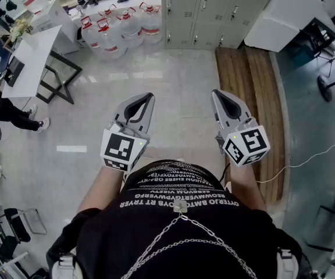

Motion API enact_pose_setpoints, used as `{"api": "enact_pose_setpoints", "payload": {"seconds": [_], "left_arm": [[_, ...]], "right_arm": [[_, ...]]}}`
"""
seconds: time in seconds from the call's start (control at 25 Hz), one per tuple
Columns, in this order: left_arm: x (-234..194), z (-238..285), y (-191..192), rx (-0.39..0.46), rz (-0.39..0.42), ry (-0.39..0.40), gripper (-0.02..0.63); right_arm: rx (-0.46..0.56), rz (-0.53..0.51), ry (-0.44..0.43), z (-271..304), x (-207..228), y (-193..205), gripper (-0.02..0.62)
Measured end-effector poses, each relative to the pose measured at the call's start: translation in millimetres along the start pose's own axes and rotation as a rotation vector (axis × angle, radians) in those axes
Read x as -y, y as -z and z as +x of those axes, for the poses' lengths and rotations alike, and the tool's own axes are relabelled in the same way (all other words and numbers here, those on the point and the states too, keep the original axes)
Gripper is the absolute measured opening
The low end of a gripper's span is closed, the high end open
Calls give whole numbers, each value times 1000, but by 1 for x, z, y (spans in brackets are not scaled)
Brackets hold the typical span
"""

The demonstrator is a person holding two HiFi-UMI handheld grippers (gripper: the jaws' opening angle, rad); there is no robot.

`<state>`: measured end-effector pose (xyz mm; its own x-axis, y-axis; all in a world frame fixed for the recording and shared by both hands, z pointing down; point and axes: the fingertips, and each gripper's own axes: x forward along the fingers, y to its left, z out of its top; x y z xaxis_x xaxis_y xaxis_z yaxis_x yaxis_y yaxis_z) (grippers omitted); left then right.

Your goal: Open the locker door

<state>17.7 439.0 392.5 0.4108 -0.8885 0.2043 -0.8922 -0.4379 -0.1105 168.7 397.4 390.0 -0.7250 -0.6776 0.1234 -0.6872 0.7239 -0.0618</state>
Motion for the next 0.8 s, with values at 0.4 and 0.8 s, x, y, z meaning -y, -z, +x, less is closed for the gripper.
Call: {"api": "enact_pose_setpoints", "payload": {"seconds": [0.4, 0.8], "left_arm": [[-2, -4, 17, -66, -23, -30, 3], [-31, 67, 16, -41, -34, 52, 3]], "right_arm": [[6, 75, -29, 7, 16, 9, -5], [-36, 84, 70, 37, 73, 10, -5]]}}
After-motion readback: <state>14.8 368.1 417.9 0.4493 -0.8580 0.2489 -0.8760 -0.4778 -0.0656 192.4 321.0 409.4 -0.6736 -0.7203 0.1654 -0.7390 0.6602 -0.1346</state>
